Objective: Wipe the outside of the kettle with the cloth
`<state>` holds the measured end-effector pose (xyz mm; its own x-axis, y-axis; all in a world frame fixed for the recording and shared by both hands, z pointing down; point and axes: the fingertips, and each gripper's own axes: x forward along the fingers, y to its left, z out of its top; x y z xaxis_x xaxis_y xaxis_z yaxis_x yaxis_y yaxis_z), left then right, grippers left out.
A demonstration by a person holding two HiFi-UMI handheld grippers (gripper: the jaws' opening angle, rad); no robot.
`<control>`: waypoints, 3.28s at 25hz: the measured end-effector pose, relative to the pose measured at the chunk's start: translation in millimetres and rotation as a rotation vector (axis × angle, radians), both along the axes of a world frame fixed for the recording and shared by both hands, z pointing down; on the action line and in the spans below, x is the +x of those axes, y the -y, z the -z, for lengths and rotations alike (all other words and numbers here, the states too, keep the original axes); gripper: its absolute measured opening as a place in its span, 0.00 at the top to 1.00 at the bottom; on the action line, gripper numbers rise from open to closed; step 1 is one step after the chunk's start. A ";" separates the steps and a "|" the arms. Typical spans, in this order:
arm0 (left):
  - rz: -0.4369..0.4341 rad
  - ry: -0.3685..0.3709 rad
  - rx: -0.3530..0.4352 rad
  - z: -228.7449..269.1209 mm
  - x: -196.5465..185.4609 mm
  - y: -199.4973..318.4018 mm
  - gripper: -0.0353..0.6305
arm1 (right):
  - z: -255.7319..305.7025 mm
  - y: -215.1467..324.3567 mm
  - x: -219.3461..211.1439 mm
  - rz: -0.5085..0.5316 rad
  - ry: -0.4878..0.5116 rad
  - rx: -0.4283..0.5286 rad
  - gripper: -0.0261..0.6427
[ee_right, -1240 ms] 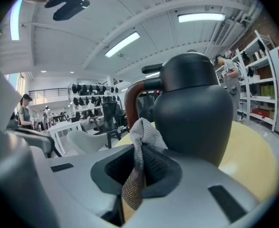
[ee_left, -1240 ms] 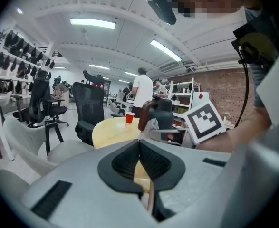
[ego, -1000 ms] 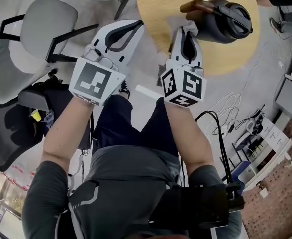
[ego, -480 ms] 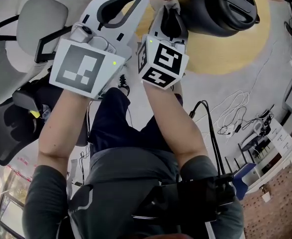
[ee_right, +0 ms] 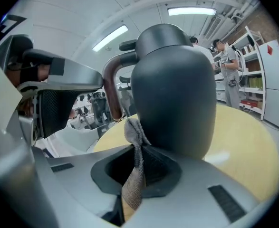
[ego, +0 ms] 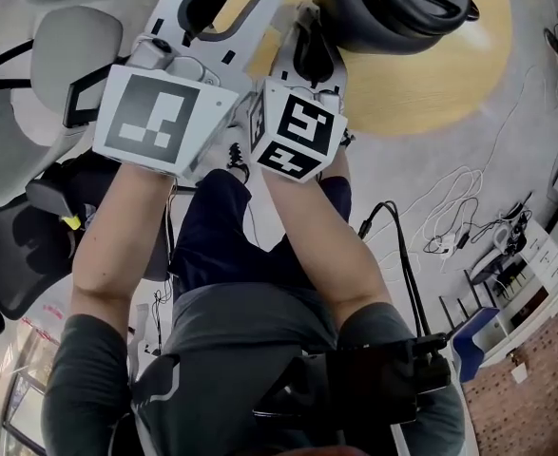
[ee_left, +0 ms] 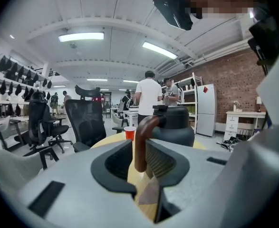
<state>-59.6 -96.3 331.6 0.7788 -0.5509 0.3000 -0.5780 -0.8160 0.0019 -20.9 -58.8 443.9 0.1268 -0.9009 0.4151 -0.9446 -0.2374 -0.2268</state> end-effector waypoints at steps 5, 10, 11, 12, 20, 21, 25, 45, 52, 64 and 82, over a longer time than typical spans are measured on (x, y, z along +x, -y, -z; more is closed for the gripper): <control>-0.021 0.008 0.023 -0.1 15.0 -3.4 0.81 | -1.4 -12.5 9.3 -0.004 0.023 -0.006 0.89; 0.020 0.021 0.029 -1.7 21.7 3.6 0.78 | -2.0 -24.4 16.8 0.016 0.046 -0.006 0.89; 0.031 0.031 0.027 -3.0 23.0 4.7 0.78 | -2.0 -26.9 18.7 0.022 0.054 -0.007 0.89; 0.043 0.041 0.023 -4.3 24.3 5.6 0.78 | -1.8 -29.5 20.7 0.028 0.062 -0.008 0.89; 0.104 0.096 0.039 -8.7 26.4 11.7 0.78 | -2.2 -47.6 43.3 0.048 0.095 -0.025 0.89; 0.109 0.100 0.037 -9.0 25.8 11.9 0.78 | -3.0 -49.8 46.5 0.049 0.096 -0.029 0.89; 0.097 0.108 0.032 -8.6 27.4 11.0 0.78 | -5.5 -58.7 64.2 0.049 0.119 -0.039 0.89; 0.099 0.119 0.029 -9.0 27.7 12.0 0.78 | -9.6 -35.5 149.1 0.189 0.198 -0.076 0.89; 0.097 0.108 0.025 -10.2 20.8 13.8 0.78 | -9.7 -10.7 153.4 0.338 0.226 -0.091 0.89; 0.172 0.147 0.024 -12.4 17.4 15.3 0.79 | -5.1 24.5 155.1 0.701 0.220 -0.120 0.89; 0.254 0.151 -0.012 -15.7 13.1 15.1 0.79 | -3.9 63.5 138.8 1.066 0.163 -0.153 0.89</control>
